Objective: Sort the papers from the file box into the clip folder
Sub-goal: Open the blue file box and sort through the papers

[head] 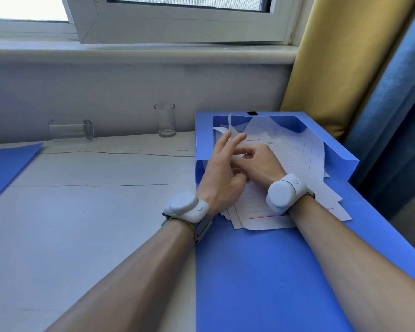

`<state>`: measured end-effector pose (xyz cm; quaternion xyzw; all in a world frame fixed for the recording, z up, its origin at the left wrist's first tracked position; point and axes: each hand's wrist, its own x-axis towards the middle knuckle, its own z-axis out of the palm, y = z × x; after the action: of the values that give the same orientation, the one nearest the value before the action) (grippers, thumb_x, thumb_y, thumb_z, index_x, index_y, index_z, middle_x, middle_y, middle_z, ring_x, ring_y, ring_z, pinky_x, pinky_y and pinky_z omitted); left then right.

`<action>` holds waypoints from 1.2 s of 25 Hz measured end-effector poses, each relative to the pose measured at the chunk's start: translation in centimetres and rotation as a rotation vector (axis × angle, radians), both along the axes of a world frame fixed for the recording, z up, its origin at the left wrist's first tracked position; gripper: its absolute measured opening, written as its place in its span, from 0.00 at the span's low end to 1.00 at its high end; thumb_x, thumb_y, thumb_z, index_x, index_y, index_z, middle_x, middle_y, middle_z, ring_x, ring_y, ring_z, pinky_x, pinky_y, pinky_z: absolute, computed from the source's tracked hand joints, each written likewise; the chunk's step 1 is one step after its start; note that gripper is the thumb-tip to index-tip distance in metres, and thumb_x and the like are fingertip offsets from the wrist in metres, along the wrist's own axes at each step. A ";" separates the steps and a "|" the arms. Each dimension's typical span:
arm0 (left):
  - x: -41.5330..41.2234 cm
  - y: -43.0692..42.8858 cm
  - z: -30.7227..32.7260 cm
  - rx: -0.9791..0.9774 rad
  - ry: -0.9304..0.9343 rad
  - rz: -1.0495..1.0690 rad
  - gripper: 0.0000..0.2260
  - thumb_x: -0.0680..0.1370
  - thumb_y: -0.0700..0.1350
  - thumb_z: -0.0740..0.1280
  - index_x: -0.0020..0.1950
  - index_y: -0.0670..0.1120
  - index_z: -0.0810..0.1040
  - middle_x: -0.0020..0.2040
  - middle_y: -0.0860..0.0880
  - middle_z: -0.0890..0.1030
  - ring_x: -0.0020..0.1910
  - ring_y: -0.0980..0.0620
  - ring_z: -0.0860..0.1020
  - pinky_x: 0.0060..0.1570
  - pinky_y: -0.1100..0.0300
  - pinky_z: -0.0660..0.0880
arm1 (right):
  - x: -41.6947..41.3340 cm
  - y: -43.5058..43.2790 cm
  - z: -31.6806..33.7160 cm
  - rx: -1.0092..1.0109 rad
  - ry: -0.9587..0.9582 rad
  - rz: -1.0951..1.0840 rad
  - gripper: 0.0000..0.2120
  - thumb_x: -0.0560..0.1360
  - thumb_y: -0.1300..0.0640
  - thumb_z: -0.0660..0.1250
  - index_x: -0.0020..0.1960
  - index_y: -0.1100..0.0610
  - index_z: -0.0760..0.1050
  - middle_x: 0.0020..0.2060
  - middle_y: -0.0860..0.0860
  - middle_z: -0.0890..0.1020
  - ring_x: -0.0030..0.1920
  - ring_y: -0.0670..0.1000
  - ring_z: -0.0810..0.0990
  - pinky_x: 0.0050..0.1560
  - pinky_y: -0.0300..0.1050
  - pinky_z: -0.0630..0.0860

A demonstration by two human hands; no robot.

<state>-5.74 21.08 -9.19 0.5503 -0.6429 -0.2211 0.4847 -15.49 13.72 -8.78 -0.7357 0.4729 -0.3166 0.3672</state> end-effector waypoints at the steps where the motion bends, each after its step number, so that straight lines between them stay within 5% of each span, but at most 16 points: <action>1: 0.0 0.0 -0.1 0.008 -0.014 0.022 0.34 0.71 0.30 0.64 0.75 0.49 0.61 0.79 0.48 0.54 0.78 0.53 0.53 0.70 0.65 0.57 | 0.0 0.0 0.0 -0.002 -0.001 -0.011 0.13 0.68 0.55 0.67 0.50 0.57 0.82 0.37 0.58 0.85 0.36 0.62 0.83 0.35 0.50 0.79; 4: 0.1 0.0 0.0 0.057 -0.118 0.119 0.33 0.74 0.37 0.65 0.77 0.46 0.56 0.79 0.48 0.54 0.78 0.54 0.51 0.67 0.69 0.50 | -0.1 0.0 0.0 0.002 -0.008 -0.081 0.09 0.68 0.60 0.63 0.38 0.63 0.80 0.32 0.59 0.82 0.25 0.50 0.75 0.23 0.38 0.69; 7: -0.5 0.1 0.3 0.108 -0.208 0.173 0.34 0.75 0.43 0.65 0.78 0.45 0.54 0.74 0.46 0.66 0.74 0.49 0.63 0.66 0.63 0.61 | -0.2 0.0 0.2 0.009 -0.064 -0.112 0.09 0.68 0.61 0.63 0.35 0.65 0.79 0.28 0.55 0.78 0.18 0.42 0.68 0.18 0.32 0.62; 11: -1.5 -1.2 1.0 0.216 -0.312 0.230 0.30 0.74 0.47 0.65 0.72 0.43 0.57 0.56 0.44 0.80 0.58 0.42 0.76 0.49 0.54 0.73 | -0.8 -0.2 0.6 0.115 -0.129 -0.122 0.13 0.72 0.55 0.63 0.37 0.59 0.82 0.24 0.48 0.79 0.20 0.44 0.70 0.19 0.34 0.63; 14: -2.7 -1.8 2.5 0.372 -0.285 0.318 0.27 0.75 0.46 0.66 0.69 0.43 0.59 0.54 0.43 0.78 0.54 0.40 0.78 0.47 0.51 0.74 | -1.5 -0.5 1.0 0.197 -0.169 -0.143 0.16 0.73 0.53 0.57 0.46 0.60 0.81 0.33 0.54 0.82 0.25 0.51 0.72 0.23 0.39 0.64; 19: -3.3 -1.7 2.7 0.304 -0.219 0.370 0.27 0.74 0.39 0.65 0.70 0.45 0.58 0.36 0.51 0.70 0.45 0.43 0.76 0.38 0.57 0.68 | -0.9 -0.7 0.6 0.207 -0.149 -0.176 0.10 0.72 0.56 0.63 0.34 0.55 0.78 0.32 0.52 0.80 0.29 0.52 0.72 0.27 0.40 0.66; 21: -2.7 -1.3 3.5 0.252 -0.109 0.383 0.27 0.75 0.37 0.63 0.72 0.47 0.58 0.46 0.46 0.76 0.51 0.41 0.77 0.44 0.55 0.69 | -1.9 -0.7 1.7 0.108 -0.122 -0.219 0.07 0.73 0.55 0.65 0.43 0.53 0.81 0.41 0.50 0.81 0.41 0.52 0.77 0.41 0.42 0.72; 23: -1.8 -1.0 5.3 0.179 0.041 0.401 0.26 0.77 0.38 0.63 0.73 0.47 0.61 0.59 0.43 0.77 0.59 0.41 0.75 0.51 0.57 0.69 | -3.6 -0.9 3.5 0.019 -0.054 -0.302 0.18 0.73 0.51 0.67 0.62 0.54 0.77 0.56 0.50 0.80 0.58 0.52 0.76 0.58 0.45 0.71; 25: -0.6 -0.7 6.2 0.110 0.139 0.421 0.21 0.77 0.39 0.65 0.70 0.44 0.66 0.61 0.42 0.77 0.61 0.43 0.75 0.53 0.62 0.68 | -5.0 -0.9 4.7 -0.026 -0.011 -0.394 0.29 0.71 0.45 0.68 0.70 0.54 0.69 0.67 0.52 0.74 0.67 0.55 0.72 0.65 0.50 0.68; 28: 0.6 0.5 6.6 0.060 0.258 0.369 0.13 0.76 0.38 0.65 0.61 0.43 0.71 0.56 0.42 0.79 0.57 0.41 0.78 0.60 0.52 0.75 | -6.0 -0.2 5.8 0.011 -0.057 -0.444 0.37 0.71 0.42 0.69 0.73 0.59 0.62 0.68 0.55 0.71 0.68 0.57 0.70 0.63 0.48 0.67; 30: 1.0 1.3 6.7 0.025 0.332 0.317 0.06 0.76 0.38 0.66 0.51 0.45 0.72 0.51 0.44 0.81 0.52 0.41 0.80 0.56 0.44 0.77 | -6.1 0.2 6.3 0.032 -0.188 -0.419 0.32 0.71 0.46 0.71 0.68 0.63 0.69 0.60 0.56 0.77 0.59 0.55 0.75 0.51 0.45 0.70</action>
<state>-4.77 22.37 -2.49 0.6064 -0.4571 -0.2376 0.6058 -21.57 13.93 -2.44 -0.5829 0.5839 -0.4456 0.3475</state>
